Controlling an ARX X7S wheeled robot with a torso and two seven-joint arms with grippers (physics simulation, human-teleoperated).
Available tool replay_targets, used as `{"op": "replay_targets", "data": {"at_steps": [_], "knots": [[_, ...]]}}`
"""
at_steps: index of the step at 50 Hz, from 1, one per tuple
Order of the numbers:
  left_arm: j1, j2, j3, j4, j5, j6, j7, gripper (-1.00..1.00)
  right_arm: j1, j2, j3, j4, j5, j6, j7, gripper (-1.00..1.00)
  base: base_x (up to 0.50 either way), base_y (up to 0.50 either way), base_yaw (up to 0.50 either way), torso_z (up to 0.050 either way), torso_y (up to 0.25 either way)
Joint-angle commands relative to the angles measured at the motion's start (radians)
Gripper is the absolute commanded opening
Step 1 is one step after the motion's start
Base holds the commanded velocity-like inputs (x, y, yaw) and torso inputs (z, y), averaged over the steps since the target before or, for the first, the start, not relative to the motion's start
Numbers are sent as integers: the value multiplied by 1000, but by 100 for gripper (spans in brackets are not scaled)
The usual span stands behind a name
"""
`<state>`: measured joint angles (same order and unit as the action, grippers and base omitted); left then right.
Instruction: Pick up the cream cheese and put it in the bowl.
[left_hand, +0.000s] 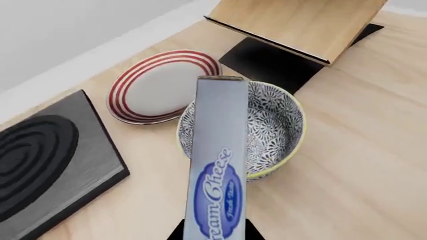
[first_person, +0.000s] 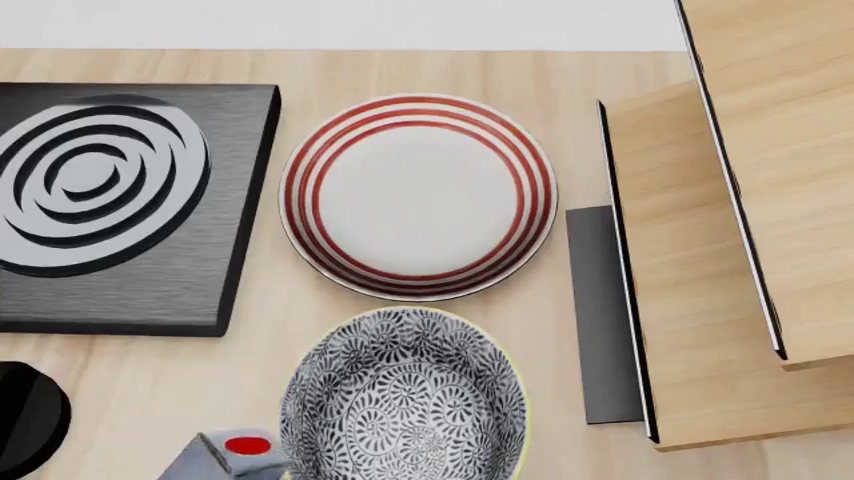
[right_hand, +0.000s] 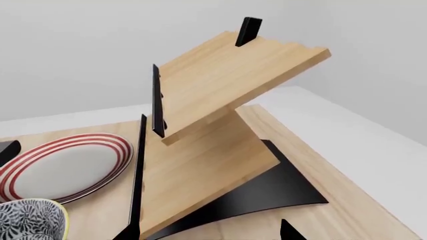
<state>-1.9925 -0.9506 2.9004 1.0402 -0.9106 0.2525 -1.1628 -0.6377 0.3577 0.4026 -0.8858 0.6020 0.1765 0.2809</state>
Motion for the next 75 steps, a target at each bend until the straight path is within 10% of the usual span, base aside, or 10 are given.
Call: {"op": "replay_targets", "data": {"at_steps": [1, 38, 44, 75], "knots": [[-231, 60, 239, 6, 50, 201, -110, -100, 0, -1, -6, 4, -4, -2, -2, 100, 0, 0, 0, 0, 0], [-322, 81, -94, -82, -376, 255, 139, -100, 9, 0, -17, 21, -10, -3, -3, 100, 0, 0, 0, 0, 0], [-344, -12, -365, -90, -648, 101, 294, -100, 5, 0, -19, 15, -13, -6, -5, 100, 0, 0, 0, 0, 0], [-117, 246, -500, -257, -695, 181, 300, -100, 15, 1, -35, 28, -22, -8, -7, 100, 0, 0, 0, 0, 0]]}}
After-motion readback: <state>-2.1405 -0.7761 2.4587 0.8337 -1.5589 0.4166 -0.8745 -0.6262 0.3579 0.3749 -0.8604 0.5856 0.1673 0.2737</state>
